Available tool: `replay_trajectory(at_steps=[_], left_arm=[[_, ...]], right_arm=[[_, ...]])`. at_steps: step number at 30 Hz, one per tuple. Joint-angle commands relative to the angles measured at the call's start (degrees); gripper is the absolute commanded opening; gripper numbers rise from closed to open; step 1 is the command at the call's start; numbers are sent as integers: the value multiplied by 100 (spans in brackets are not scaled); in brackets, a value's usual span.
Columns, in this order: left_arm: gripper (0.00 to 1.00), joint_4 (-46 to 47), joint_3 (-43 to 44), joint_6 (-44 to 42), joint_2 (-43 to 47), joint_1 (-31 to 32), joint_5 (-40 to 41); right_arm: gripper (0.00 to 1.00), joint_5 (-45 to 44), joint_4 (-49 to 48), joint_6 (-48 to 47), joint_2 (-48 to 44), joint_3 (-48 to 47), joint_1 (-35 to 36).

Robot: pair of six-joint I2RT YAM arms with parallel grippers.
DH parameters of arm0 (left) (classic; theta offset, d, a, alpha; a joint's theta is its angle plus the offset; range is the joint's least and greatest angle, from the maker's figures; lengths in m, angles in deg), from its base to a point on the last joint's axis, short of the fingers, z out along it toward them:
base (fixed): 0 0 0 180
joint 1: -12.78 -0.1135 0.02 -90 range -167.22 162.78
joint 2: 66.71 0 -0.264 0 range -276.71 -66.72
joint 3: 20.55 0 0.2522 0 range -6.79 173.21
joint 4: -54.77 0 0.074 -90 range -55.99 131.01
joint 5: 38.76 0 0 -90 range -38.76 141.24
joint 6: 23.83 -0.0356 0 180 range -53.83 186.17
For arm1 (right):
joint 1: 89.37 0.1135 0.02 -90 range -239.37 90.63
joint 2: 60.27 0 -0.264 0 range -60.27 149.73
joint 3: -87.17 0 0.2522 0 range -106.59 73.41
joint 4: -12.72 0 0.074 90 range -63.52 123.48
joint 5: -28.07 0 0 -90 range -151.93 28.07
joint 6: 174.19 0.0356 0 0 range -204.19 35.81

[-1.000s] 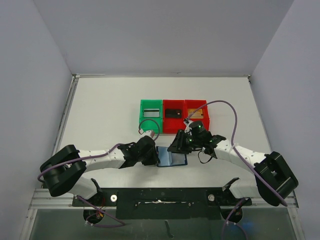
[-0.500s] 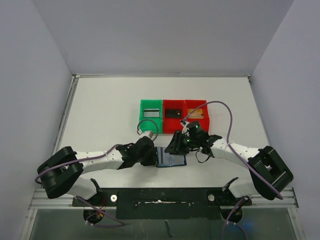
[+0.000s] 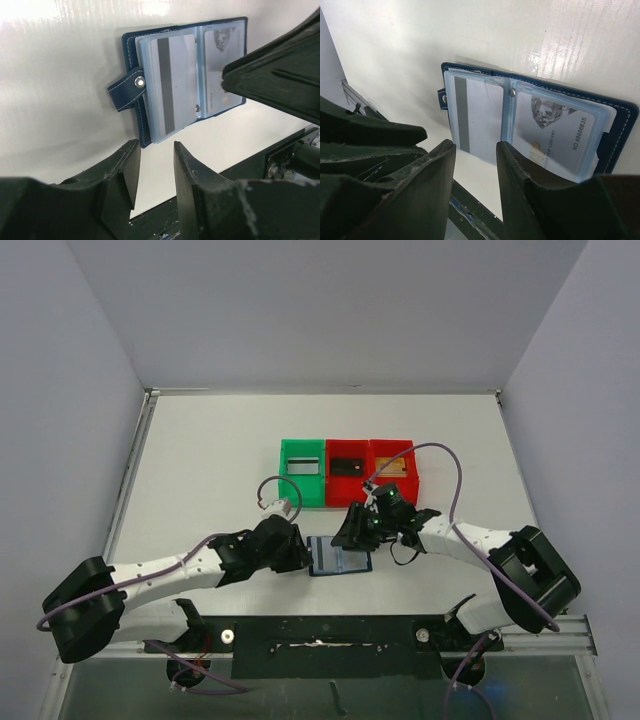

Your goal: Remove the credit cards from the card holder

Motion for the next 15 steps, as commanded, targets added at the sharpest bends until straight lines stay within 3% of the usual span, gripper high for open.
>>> replay_trajectory(at_steps=[1,9,15], left_arm=[[32,350,131,-58,166,-26,38],[29,780,571,-340,-668,-86,-271],[14,841,389,-389,-1206,-197,-313]], right_arm=[[39,110,-353,-28,142,-151,11],[37,147,-605,75,373,-27,36],[33,4,-581,80,633,40,69]])
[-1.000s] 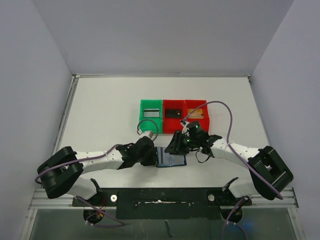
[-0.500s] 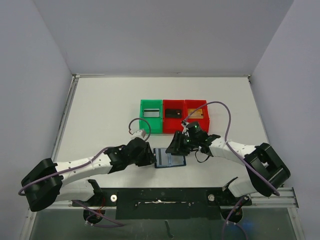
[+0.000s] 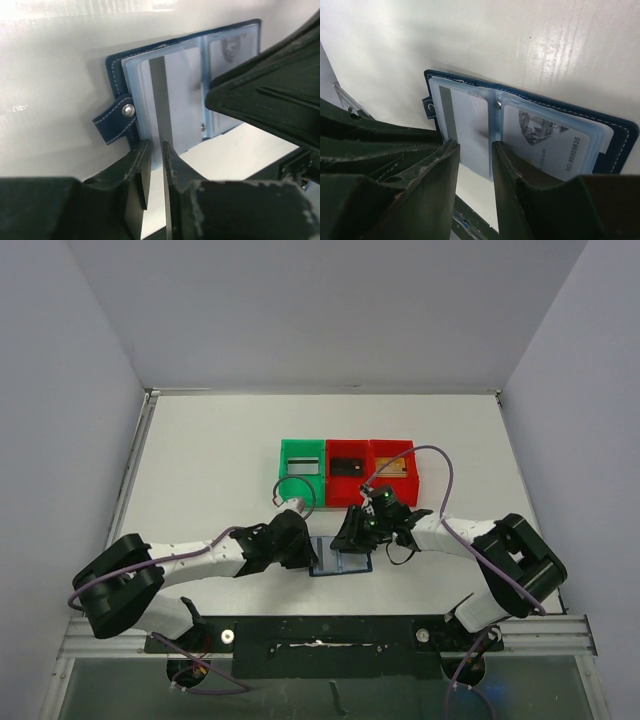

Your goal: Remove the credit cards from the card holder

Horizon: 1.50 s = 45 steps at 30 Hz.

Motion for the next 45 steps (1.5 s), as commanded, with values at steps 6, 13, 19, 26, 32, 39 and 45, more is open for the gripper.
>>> replay_trajectory(at_steps=[6,13,19,26,32,39,45], left_arm=[[0,438,-248,123,-542,-83,-161],[0,117,-242,89,-452,-108,32],[0,-77,-205,92,-483,-167,90],[0,-159,-239,132,-513,-176,163],[0,-244,-189,93,-580,-172,188],[0,-269,-161,101,-430,-186,229],[3,-249,-146,73,-193,-187,215]], right_arm=[[31,-69,-274,81,281,143,128],[10,21,-605,203,169,270,143],[0,259,-562,106,109,241,56],[0,539,-388,-120,-222,301,-357],[0,666,30,-493,-336,199,-539],[0,407,119,-447,-401,297,-585],[0,492,-184,-263,-368,454,-582]])
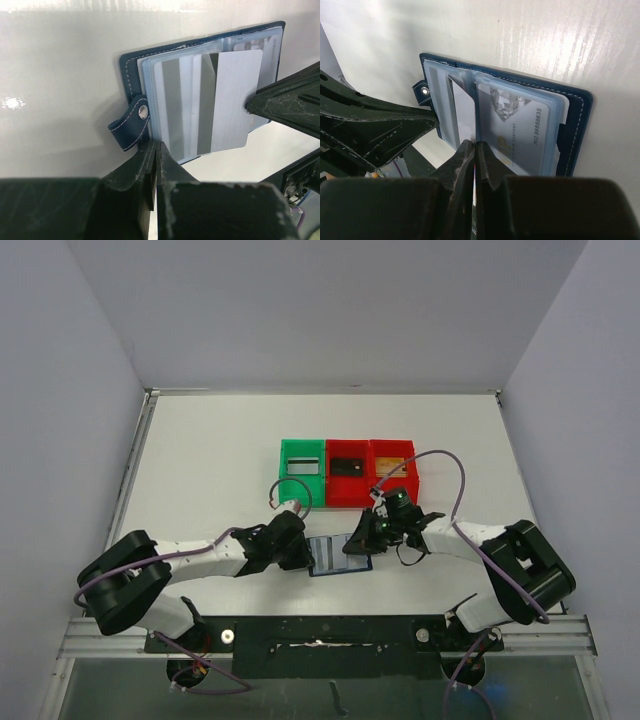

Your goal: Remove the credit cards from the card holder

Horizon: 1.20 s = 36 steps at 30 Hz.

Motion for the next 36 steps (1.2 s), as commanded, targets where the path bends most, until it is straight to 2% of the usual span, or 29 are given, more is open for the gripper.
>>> replay_trajectory(at_steps=[1,4,10,15,17,19,24,27,32,36], left_arm=[[5,-459,15,-140,244,-43,270],[10,-489,57,-185,442,-39,269],[25,-524,290,-303,894,-50,246],[26,195,429,-653,840,-148,-437],[21,392,630,-728,583,-211,-740],[15,402,723,-701,290,-219,-709],[8,414,780,-588,-267,-239,-695],[6,127,775,-592,-342,-232,-497],[5,171,529,-555,-376,-242,-519],[2,110,483,-565,-458,-186,-365]], right_arm=[[0,-36,-225,59,-147,111,-37],[0,-90,-215,70,-184,142,-42],[0,5,-277,70,-133,151,-37],[1,23,-448,176,-143,226,-38],[2,19,-627,317,-166,320,-49],[4,27,-866,459,-156,413,-53],[6,68,-1201,666,-148,534,-53],[8,3,-1173,684,-191,575,-64],[10,126,-1407,789,-147,693,-59],[20,47,-1636,944,-214,802,6]])
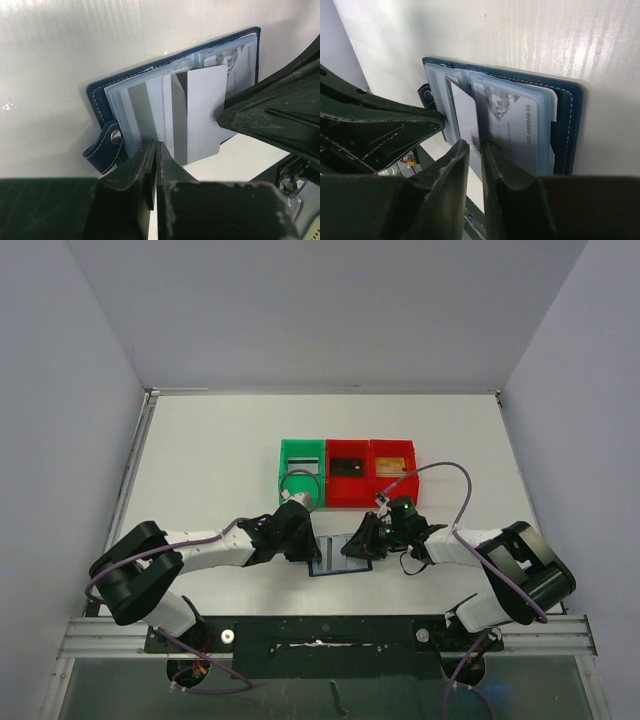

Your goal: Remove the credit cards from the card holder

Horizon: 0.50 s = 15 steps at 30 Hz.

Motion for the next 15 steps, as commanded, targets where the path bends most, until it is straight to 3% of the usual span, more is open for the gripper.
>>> replay_trajectory(at_steps=[1,15], left_arm=[[1,78,-33,-32,-68,30,168],[0,-48,-151,15,-89,36,234]], right_arm=[[22,-50,-495,193,-240,124,61],[27,-229,-1622,538,-15,556,306]])
